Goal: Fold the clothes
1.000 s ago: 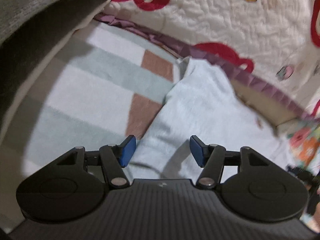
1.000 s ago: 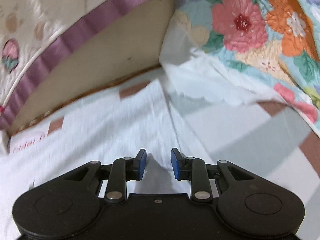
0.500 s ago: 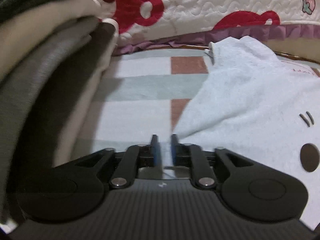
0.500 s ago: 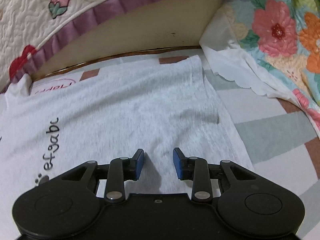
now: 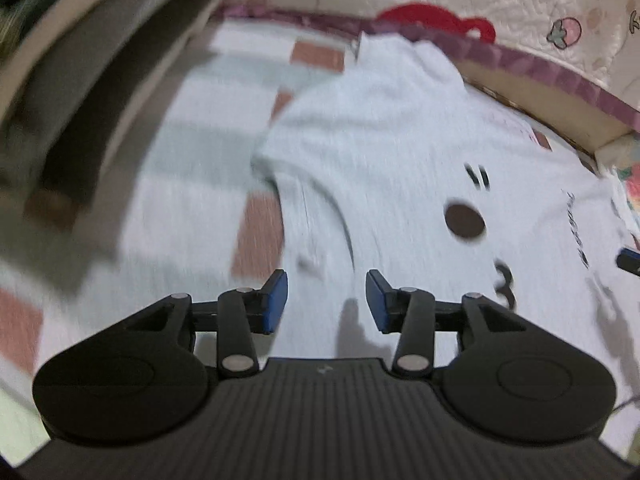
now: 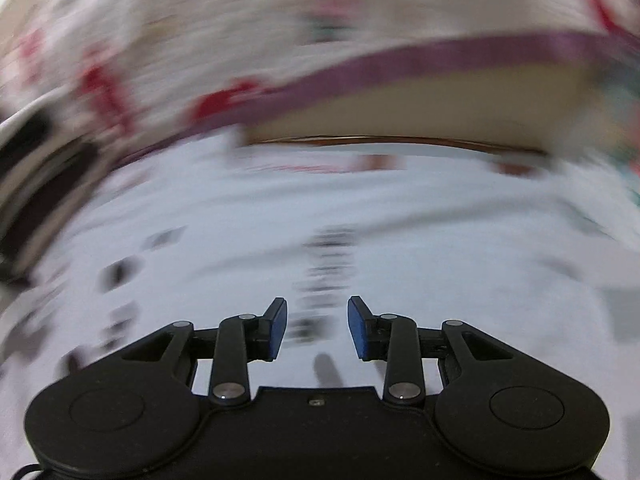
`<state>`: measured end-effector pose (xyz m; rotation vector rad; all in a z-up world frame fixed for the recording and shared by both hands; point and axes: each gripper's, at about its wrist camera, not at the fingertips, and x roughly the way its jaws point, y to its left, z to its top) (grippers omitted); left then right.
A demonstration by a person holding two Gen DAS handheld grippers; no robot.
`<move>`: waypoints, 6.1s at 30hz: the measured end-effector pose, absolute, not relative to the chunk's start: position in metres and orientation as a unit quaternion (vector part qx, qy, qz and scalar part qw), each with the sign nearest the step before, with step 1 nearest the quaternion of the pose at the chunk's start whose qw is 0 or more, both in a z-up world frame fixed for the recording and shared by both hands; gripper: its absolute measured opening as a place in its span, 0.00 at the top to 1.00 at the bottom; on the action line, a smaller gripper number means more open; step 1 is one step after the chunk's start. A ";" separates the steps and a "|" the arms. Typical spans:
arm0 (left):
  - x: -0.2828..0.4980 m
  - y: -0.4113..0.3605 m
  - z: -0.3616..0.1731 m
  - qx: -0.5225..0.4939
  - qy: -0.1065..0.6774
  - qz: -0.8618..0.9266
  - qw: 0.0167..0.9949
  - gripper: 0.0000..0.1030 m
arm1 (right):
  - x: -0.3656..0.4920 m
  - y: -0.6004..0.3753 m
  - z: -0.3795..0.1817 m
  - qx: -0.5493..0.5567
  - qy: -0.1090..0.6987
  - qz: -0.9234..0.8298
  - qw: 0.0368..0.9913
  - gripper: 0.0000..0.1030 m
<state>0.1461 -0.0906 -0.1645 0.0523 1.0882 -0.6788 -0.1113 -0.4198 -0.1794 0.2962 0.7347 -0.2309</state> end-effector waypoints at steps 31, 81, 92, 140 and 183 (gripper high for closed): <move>0.125 -0.029 -0.199 -0.050 0.589 -0.268 0.761 0.36 | -0.090 -0.130 -0.186 -0.134 0.522 0.375 0.755 0.45; 0.113 -0.115 -0.130 -0.011 0.371 -0.443 0.816 0.98 | -0.001 -0.364 -0.114 0.061 0.234 -0.034 0.970 0.93; 0.147 -0.150 -0.191 0.061 0.415 -0.385 0.822 0.98 | -0.010 -0.421 -0.143 0.098 0.282 -0.183 0.937 0.76; 0.137 -0.169 -0.198 0.064 0.430 -0.461 0.773 0.24 | -0.297 -0.506 -0.241 0.116 0.341 -0.395 0.845 0.76; 0.170 -0.163 -0.187 0.036 0.379 -0.434 0.817 0.47 | -0.258 -0.540 -0.210 0.122 0.258 -0.415 0.864 0.91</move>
